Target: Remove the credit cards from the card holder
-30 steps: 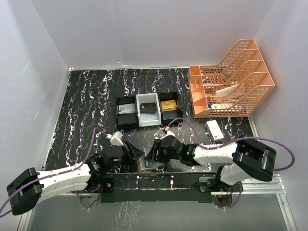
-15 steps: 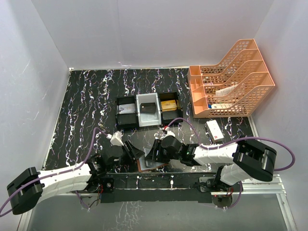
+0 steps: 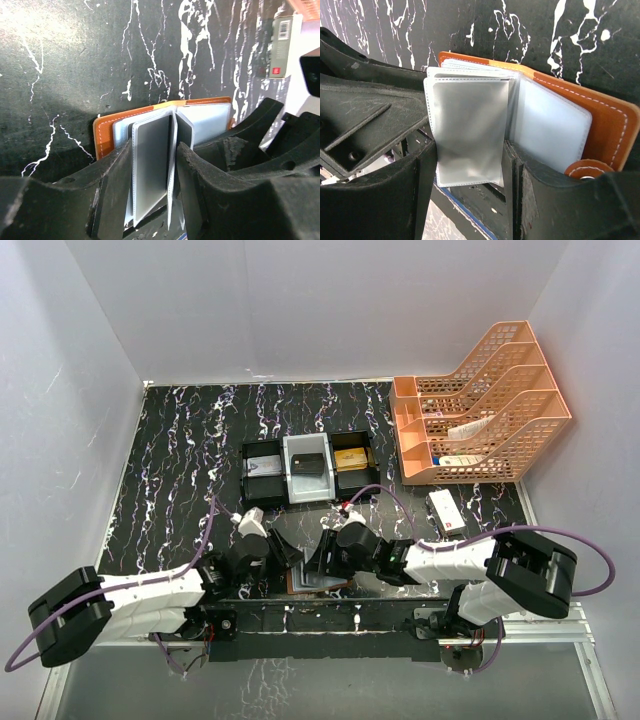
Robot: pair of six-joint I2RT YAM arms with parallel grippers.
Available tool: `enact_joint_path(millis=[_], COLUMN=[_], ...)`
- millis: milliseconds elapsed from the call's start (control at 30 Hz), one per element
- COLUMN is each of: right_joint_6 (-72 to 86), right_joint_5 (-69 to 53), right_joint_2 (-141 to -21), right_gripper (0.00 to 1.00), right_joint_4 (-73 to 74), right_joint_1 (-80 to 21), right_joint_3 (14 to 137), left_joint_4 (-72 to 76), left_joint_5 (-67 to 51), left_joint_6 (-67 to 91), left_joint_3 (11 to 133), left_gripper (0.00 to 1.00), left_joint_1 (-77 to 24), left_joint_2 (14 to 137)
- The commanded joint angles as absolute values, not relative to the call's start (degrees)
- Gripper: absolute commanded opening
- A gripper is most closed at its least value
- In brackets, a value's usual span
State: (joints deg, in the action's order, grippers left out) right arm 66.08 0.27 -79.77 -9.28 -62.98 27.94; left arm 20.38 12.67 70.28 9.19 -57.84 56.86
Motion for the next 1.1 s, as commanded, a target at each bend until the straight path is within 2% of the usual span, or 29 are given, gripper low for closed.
enact_joint_path(millis=[0, 233, 433, 533, 833, 967, 1067], right_joint_6=[64.54, 65.20, 66.31, 66.12, 65.30, 65.13, 64.93], right_joint_5=[-0.15, -0.17, 0.30, 0.35, 0.41, 0.44, 0.43], right_joint_2=[-78.05, -77.60, -77.44, -77.73, -78.31, -78.35, -78.65], right_gripper=[0.51, 0.51, 0.51, 0.51, 0.51, 0.51, 0.51], right_joint_4=[-10.68, -12.69, -13.30, -12.96, -11.66, -11.43, -11.36], right_joint_1=[-63.37, -63.36, -63.29, -63.28, -63.33, -63.24, -63.28], right_joint_3=[25.58, 24.28, 23.39, 23.75, 25.11, 25.48, 25.62], left_joint_4=[9.02, -0.34, -4.73, -2.49, 9.99, 12.61, 14.92], left_joint_5=[14.15, 15.14, 16.79, 15.89, 12.40, 11.07, 11.85], left_joint_6=[67.56, 65.39, 65.62, 65.65, 65.49, 65.49, 66.27], left_joint_3=[13.76, 17.26, 20.32, 20.06, 16.99, 16.81, 16.35], left_gripper=[0.38, 0.38, 0.49, 0.52, 0.56, 0.54, 0.49], left_joint_1=[-57.83, -57.83, -58.07, -58.16, -58.19, -58.20, -58.18], left_joint_2=[57.49, 58.14, 55.24, 52.66, 48.83, 51.82, 55.06])
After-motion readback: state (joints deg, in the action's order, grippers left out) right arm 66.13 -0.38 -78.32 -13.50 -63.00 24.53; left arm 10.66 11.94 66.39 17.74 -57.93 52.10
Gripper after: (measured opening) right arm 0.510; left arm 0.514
